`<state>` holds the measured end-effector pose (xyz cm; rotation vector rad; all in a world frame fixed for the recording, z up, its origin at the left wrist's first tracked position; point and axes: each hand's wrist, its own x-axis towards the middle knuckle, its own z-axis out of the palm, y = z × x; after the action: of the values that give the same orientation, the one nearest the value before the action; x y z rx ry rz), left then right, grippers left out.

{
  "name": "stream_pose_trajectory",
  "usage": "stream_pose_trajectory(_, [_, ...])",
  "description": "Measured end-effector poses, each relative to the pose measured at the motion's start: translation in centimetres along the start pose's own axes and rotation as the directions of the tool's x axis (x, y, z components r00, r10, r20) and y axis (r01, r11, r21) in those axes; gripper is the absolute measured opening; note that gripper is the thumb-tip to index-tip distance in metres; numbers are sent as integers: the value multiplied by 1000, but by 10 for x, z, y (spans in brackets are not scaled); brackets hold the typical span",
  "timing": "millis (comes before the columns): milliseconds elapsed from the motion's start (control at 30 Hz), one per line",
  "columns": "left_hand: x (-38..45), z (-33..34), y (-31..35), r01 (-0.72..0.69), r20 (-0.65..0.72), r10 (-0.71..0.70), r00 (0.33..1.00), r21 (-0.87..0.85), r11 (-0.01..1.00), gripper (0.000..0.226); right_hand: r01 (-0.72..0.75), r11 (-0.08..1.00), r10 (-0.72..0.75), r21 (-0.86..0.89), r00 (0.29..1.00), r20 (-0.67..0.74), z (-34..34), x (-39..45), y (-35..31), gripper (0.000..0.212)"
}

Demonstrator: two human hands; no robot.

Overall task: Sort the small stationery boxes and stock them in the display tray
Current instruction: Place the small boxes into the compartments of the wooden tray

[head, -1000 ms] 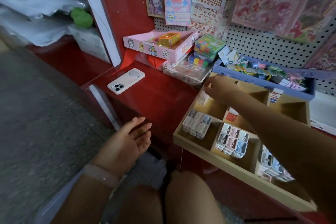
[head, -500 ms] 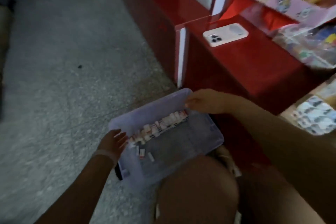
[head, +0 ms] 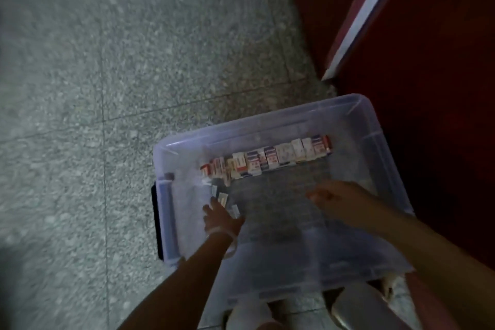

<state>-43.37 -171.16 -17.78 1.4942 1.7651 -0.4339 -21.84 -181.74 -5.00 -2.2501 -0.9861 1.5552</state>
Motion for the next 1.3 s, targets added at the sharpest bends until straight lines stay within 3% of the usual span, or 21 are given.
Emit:
stream_pose_trajectory(100, [24,23,5,-38,-32,38,999,23,999,107,-24,999,23,29,1000,19,12,17,25,23])
stream_pose_trajectory(267, [47,33,15,36,-169,-31,985,22,999,78,-27,994,25,109,999,23,19,32,42,23])
stream_pose_trajectory(433, [52,28,10,3,-112,-13,994,-93,996,63,-58,976,60,211,998,-7,17,35,43,20])
stream_pose_trajectory(533, [32,28,1,70,-75,-98,992,-304,950,53,-55,964,61,260,998,-17,18,37,41,26])
stream_pose_trajectory(600, [21,25,-4,2,-104,-45,994,-380,925,43,-60,960,67,274,998,-14,19,37,39,27])
stream_pose_trajectory(667, [23,13,7,-155,-202,78,976,-399,904,38,-73,961,79,267,997,-15,20,38,37,25])
stream_pose_trajectory(800, [62,-7,33,-257,-385,119,915,-329,909,64,-43,956,52,289,998,-23,20,39,38,25])
stream_pose_trajectory(967, [57,-17,53,-119,-314,12,949,-325,938,61,-29,973,32,227,999,-8,22,37,43,25])
stream_pose_trajectory(1067, [58,-7,45,-136,-340,62,938,-199,970,68,-40,972,46,230,999,-18,22,37,48,22])
stream_pose_trajectory(1167, [50,-1,47,-164,-396,69,916,-211,964,79,-61,970,73,234,996,-41,24,39,53,22])
stream_pose_trajectory(1233, [39,5,49,-143,-425,-43,904,-395,908,77,-79,971,91,224,995,-44,26,40,53,20])
stream_pose_trajectory(1267, [33,7,51,-70,-359,-186,914,-594,802,76,-83,972,95,220,994,-46,27,40,53,20])
stream_pose_trajectory(1300, [29,7,53,33,-205,-328,922,-803,594,76,-80,973,93,216,994,-51,28,41,54,21])
